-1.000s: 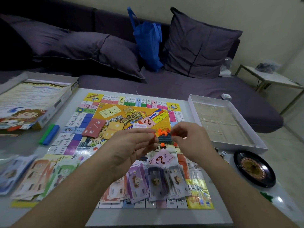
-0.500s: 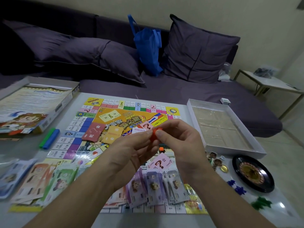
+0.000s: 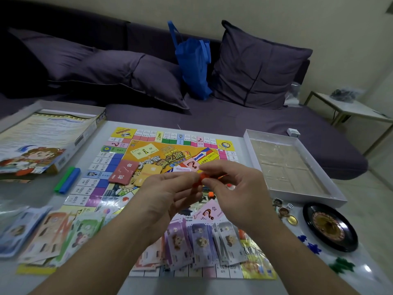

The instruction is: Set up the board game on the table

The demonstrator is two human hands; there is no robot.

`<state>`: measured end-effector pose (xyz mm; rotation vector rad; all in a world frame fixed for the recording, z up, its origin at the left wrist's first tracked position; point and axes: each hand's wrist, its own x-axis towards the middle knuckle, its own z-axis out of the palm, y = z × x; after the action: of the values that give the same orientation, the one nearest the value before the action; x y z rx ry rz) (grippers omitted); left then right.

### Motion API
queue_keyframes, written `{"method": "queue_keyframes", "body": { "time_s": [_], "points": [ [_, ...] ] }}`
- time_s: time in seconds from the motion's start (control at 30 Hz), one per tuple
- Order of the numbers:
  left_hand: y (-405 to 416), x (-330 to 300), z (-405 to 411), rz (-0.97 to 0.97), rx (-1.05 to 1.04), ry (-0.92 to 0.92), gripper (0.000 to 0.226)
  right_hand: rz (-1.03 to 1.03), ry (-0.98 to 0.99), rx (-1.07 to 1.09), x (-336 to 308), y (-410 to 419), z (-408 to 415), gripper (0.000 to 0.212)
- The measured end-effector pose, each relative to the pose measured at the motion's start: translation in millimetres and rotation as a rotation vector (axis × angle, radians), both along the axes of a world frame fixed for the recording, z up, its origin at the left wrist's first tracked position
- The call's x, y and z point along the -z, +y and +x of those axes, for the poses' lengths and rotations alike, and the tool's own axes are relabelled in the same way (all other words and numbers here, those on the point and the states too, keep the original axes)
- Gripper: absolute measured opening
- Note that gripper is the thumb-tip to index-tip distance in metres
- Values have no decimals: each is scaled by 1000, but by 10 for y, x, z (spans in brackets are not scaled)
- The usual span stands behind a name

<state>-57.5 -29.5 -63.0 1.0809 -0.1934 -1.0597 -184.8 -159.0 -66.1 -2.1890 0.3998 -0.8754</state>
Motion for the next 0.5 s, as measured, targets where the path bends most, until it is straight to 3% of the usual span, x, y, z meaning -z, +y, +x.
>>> {"method": "queue_keyframes", "body": {
  "time_s": [0.1,0.37,0.5],
  "points": [
    [2,8,-12,1,2,-3,32,-88,2,14,2,-3,3,22],
    [-15,38,-49,-22,-11,64,24,120,-30,49,-9,60,21,21],
    [-8,47,-46,-25,-17,72,26,15,-53,55,-21,73,31,20]
  ]
}}
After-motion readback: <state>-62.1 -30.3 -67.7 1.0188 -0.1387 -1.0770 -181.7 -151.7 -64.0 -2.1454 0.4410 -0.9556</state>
